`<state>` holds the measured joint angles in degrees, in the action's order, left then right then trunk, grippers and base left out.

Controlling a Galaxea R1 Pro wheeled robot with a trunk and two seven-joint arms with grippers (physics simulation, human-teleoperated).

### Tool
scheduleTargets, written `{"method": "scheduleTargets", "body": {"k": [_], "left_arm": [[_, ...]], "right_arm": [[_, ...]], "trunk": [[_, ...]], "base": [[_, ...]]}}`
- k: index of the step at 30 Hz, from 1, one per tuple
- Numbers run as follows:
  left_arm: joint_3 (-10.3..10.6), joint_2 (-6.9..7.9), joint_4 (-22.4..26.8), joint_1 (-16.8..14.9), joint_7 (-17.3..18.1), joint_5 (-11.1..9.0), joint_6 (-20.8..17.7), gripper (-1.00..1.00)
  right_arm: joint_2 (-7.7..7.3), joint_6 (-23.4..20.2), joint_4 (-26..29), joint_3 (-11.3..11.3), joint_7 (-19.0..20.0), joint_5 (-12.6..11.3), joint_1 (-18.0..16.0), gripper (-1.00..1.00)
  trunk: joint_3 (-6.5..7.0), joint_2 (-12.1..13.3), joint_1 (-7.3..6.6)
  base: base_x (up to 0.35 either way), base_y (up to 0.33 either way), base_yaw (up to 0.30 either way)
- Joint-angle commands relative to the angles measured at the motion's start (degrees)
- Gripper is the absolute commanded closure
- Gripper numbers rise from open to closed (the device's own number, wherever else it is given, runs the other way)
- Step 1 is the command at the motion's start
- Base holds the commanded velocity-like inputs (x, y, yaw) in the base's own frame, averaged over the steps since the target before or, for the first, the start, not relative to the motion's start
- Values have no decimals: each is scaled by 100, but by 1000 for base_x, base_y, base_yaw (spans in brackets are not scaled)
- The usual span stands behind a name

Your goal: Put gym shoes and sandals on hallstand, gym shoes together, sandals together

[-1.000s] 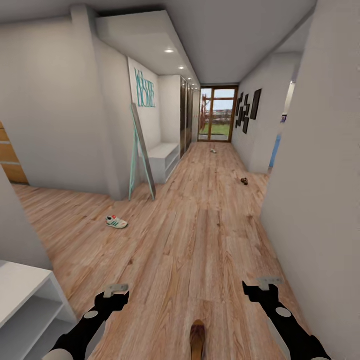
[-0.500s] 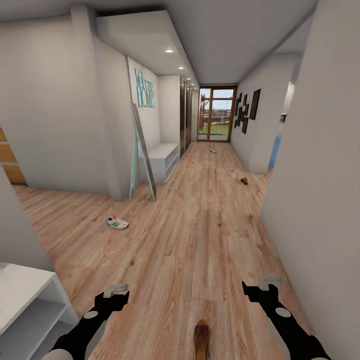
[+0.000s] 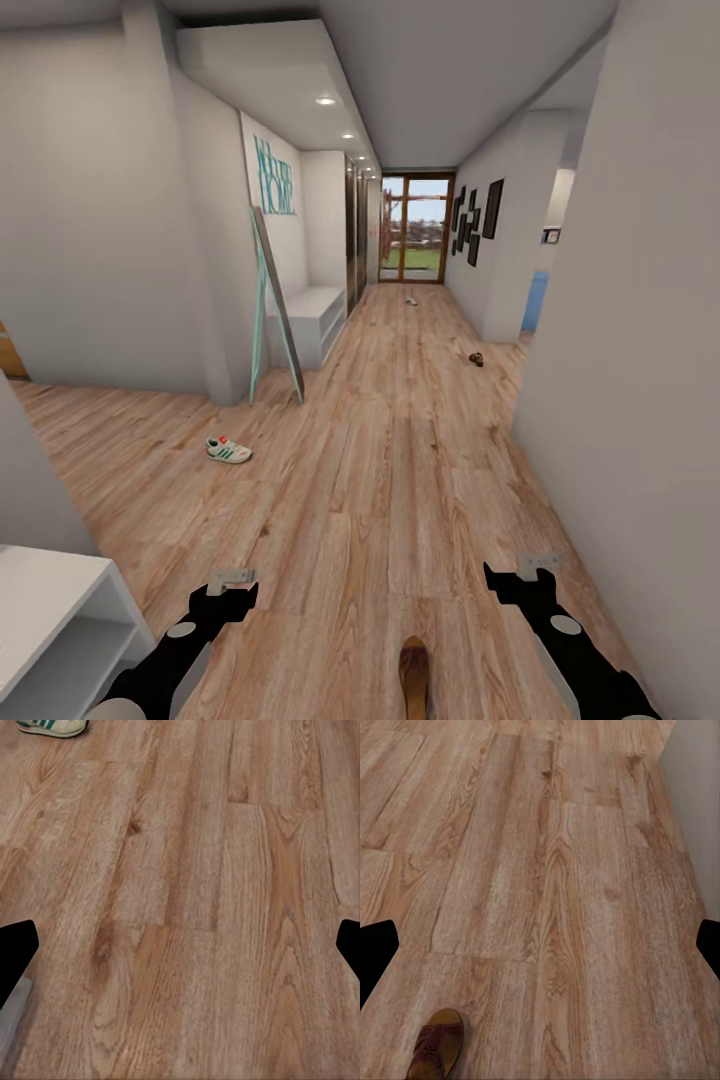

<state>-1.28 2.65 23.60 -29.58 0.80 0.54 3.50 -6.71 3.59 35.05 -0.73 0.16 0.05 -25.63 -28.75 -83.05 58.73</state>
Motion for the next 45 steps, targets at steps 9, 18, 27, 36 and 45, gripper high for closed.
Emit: {"method": "scheduleTargets", "body": {"k": [9,18,27,36,45], "left_arm": [[9,-9,4,-3,-14,39,11,-100],[13,-10,2,-3,5,37,11,-100],[1,-2,-3,-3,8,28,11,-100],[-4,-1,-4,-3,8,25,11,-100],[-4,0,-5,-3,8,18,11,-100]], "right_arm": [[3,7,1,-6,3,2,-3,-100],[10,7,2,-6,2,-1,-3,-100],[11,10,2,-6,2,-12,-3,-100],[11,10,2,-8,2,-21,-3,-100],[11,10,2,-14,2,-22,-3,-100]], "trunk": [[-6,-3,0],[-6,-3,0],[-167,-364,197],[-329,-725,395],[-490,-1086,593]], "base": [[0,16,-6],[0,0,0],[0,0,0],[0,0,0],[0,0,0]]}}
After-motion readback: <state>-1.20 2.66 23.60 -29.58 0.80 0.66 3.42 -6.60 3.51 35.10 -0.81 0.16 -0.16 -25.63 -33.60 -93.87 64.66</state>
